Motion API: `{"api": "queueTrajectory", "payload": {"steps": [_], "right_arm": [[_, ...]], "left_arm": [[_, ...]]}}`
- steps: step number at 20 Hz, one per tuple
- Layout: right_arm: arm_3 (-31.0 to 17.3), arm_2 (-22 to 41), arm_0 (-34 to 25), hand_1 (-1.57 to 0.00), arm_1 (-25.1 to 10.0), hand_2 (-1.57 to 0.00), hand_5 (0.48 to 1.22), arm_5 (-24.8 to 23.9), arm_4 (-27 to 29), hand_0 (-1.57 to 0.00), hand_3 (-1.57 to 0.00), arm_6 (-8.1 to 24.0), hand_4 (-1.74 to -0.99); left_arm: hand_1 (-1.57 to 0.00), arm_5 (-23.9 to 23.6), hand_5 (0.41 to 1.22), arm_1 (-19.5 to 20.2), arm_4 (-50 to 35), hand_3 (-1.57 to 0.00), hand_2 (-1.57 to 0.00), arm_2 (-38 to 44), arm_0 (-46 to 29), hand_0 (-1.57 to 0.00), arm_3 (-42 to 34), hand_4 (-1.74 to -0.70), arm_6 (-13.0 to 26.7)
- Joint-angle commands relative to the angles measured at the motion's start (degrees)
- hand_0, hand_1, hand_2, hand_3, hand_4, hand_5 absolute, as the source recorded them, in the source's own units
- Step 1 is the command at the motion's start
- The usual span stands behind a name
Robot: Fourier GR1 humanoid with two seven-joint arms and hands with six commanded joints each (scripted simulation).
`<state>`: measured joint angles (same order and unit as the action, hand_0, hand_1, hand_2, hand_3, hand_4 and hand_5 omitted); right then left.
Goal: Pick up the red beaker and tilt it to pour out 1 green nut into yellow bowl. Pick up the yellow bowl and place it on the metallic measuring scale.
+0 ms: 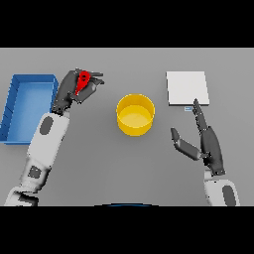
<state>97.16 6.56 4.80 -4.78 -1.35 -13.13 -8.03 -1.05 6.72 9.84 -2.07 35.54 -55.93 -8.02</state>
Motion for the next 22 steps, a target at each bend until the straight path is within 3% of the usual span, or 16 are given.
{"api": "queueTrajectory", "payload": {"steps": [1, 7, 10, 15, 16, 19, 22], "right_arm": [[-0.1, 0.1, 0.5, 0.0, 0.3, 0.0, 0.662, -0.2, -0.1, 0.0, 0.0, 0.1, -1.202], [-0.1, -0.3, -1.0, 0.0, 0.2, 0.0, 0.663, 0.2, 0.5, 0.0, 0.0, 3.4, -1.178], [0.3, -0.5, -0.1, 0.0, 0.0, 0.0, 0.668, 0.9, 1.4, 0.0, 0.0, 2.4, -1.182], [1.0, 0.0, -0.4, 0.0, 0.9, 0.0, 0.676, 0.4, 1.1, 0.0, 0.0, 3.7, -1.187], [1.2, 0.2, -0.2, 0.0, 1.2, 0.0, 0.675, 0.3, 1.0, 0.0, 0.0, 3.7, -1.191], [0.4, -0.6, -0.8, 0.0, 1.1, 0.0, 0.671, 0.9, 2.4, 0.0, 0.0, 5.0, -1.195], [0.4, -0.8, -0.7, 0.0, 1.7, 0.0, 0.651, 1.2, 3.6, 0.0, 0.0, 5.1, -1.202]], "left_arm": [[-1.56, 0.2, 1.129, 0.8, 1.4, -1.56, -1.56, -1.5, 0.3, -1.56, -0.8, -1.73, 1.3], [-1.57, 3.2, 1.129, 5.2, 14.8, -1.57, -1.57, -12.2, 5.8, -1.57, -2.6, -1.74, 9.4], [-1.57, 5.6, 1.147, 6.8, 20.6, -1.57, -1.57, -16.9, 8.1, -1.57, -2.0, -1.74, 10.8], [-1.57, 9.9, 1.197, 7.6, 31.5, -1.57, -1.57, -26.2, 13.7, -1.57, 0.4, -1.74, 13.9], [-1.57, 12.0, 1.202, 8.0, 33.2, -1.57, -1.57, -27.8, 15.0, -1.57, 1.1, -1.69, 14.4], [-1.57, 15.7, 1.211, 9.1, 37.7, -1.38, -1.57, -32.1, 18.6, -1.57, 2.5, -1.71, 12.7], [-1.57, 18.3, 1.216, 9.4, 41.8, -1.33, -1.57, -35.9, 22.4, -1.57, 5.7, -1.72, 10.2]]}}
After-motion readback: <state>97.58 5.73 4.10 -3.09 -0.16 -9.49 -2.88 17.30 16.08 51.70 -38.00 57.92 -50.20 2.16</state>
